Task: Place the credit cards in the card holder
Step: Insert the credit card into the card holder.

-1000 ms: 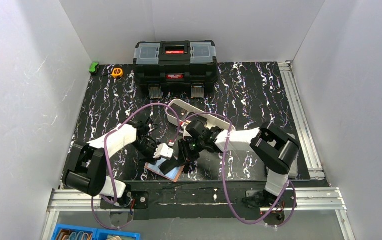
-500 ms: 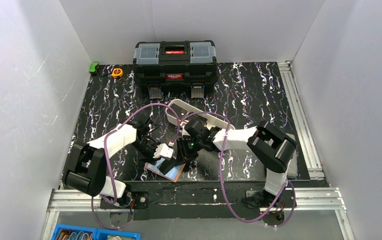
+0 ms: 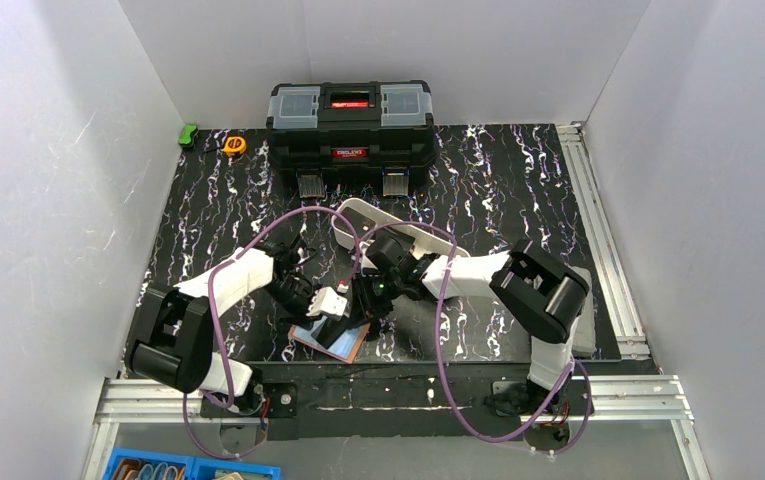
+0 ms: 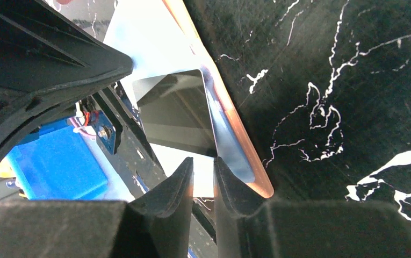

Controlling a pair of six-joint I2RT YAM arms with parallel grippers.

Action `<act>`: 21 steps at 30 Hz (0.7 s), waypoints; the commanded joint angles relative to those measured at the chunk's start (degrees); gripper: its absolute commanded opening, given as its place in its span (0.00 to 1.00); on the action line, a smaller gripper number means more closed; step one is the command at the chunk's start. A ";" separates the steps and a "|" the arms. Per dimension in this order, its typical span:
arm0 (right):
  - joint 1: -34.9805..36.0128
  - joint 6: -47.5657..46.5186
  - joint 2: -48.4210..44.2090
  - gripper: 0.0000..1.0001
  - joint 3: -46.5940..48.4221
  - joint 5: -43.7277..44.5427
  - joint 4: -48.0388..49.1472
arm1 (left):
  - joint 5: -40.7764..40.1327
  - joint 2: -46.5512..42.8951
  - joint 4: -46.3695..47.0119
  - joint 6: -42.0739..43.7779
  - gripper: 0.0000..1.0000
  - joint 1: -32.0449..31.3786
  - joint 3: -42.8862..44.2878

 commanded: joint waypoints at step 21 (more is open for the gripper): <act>-0.50 1.02 1.37 0.26 3.61 0.81 2.23 | 2.88 -2.04 -2.02 -1.91 0.05 0.50 1.59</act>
